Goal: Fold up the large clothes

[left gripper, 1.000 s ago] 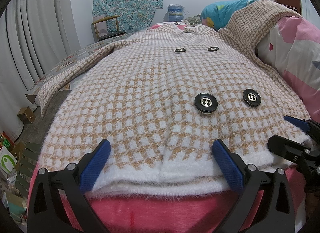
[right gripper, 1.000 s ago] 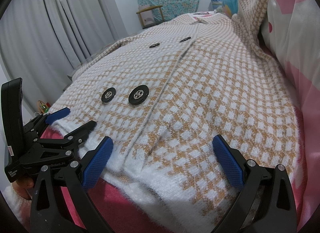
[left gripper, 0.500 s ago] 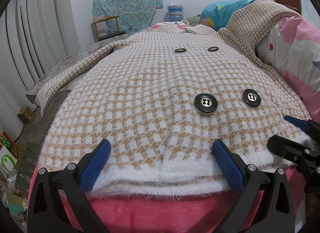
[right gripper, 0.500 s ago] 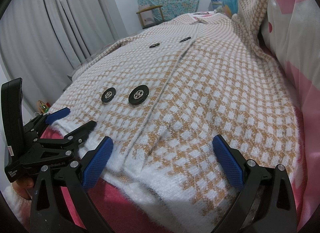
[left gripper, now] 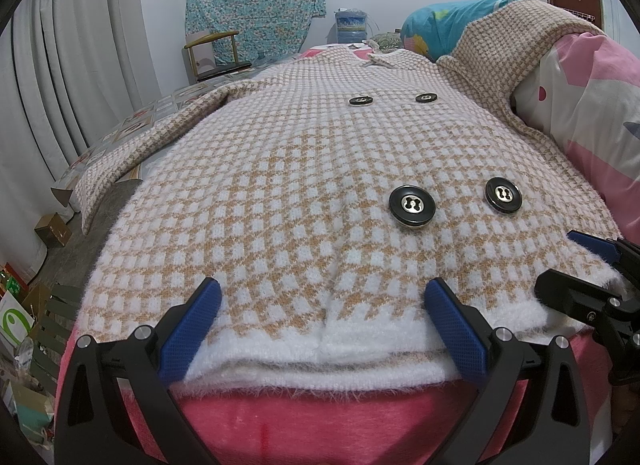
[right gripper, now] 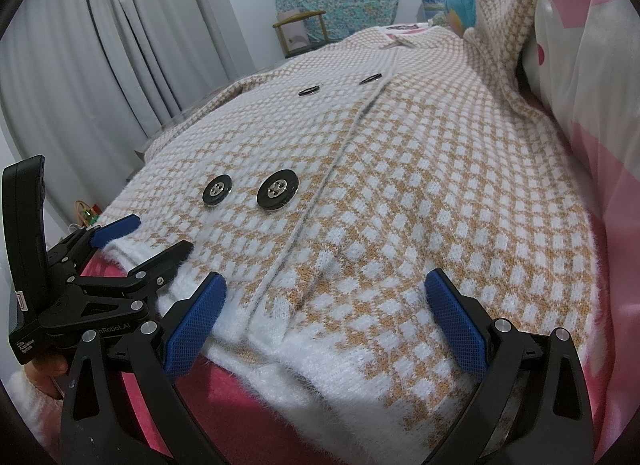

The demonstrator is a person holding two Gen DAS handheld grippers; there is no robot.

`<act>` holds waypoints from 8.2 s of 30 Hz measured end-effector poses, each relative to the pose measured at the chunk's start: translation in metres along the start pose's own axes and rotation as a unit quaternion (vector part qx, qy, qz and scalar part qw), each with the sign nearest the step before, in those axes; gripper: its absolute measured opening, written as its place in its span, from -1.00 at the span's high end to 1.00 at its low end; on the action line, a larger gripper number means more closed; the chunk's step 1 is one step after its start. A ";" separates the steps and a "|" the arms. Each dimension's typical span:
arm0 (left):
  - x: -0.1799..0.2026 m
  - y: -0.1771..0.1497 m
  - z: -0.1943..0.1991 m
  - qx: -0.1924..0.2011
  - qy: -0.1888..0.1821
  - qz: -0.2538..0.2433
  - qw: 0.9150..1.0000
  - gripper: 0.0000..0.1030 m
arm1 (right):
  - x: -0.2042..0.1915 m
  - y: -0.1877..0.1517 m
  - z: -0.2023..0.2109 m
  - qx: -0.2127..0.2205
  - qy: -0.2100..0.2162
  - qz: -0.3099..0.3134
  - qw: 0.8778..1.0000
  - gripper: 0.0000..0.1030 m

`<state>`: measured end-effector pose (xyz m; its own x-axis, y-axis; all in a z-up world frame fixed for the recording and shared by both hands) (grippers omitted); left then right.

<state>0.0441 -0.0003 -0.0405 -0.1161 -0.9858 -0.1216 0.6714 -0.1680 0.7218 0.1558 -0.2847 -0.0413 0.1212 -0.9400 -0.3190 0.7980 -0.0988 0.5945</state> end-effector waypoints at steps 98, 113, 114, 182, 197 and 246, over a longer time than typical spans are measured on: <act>0.000 0.000 0.000 0.000 0.000 0.000 1.000 -0.93 | 0.000 0.000 0.000 0.000 0.000 0.000 1.000 -0.85; 0.000 0.000 0.000 0.000 0.000 0.000 1.000 -0.93 | 0.000 0.000 0.000 0.000 0.000 0.000 1.000 -0.85; 0.000 0.000 0.000 0.000 0.000 0.000 1.000 -0.93 | 0.000 0.000 0.000 0.000 0.000 0.000 1.000 -0.85; 0.370 0.319 0.072 0.138 -0.305 -0.350 0.875 0.16 | 0.311 0.207 0.217 0.306 0.008 -0.447 0.840 0.75; 0.417 0.342 0.078 0.176 -0.383 -0.303 0.855 0.60 | 0.264 0.239 0.237 0.317 0.007 -0.360 0.878 0.78; -0.117 0.224 -0.145 -0.001 -0.069 0.117 0.991 0.85 | 0.115 0.196 -0.085 0.071 -0.166 -0.146 0.973 0.27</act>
<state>0.3139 0.0773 0.0366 -0.0549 -0.9882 0.1432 0.6937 0.0654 0.7173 0.3758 -0.3848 -0.0241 -0.3143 -0.9166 -0.2469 0.6778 -0.3988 0.6176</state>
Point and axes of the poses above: each gripper's, at about its wrist camera, not at the fingertips, and z roughly against the way its jaws point, x to its right, y to its top, the point moved 6 cm from there along -z, roughly the way its jaws point, and after that the axes turned 3 degrees about -z, right-handed, at the moved point
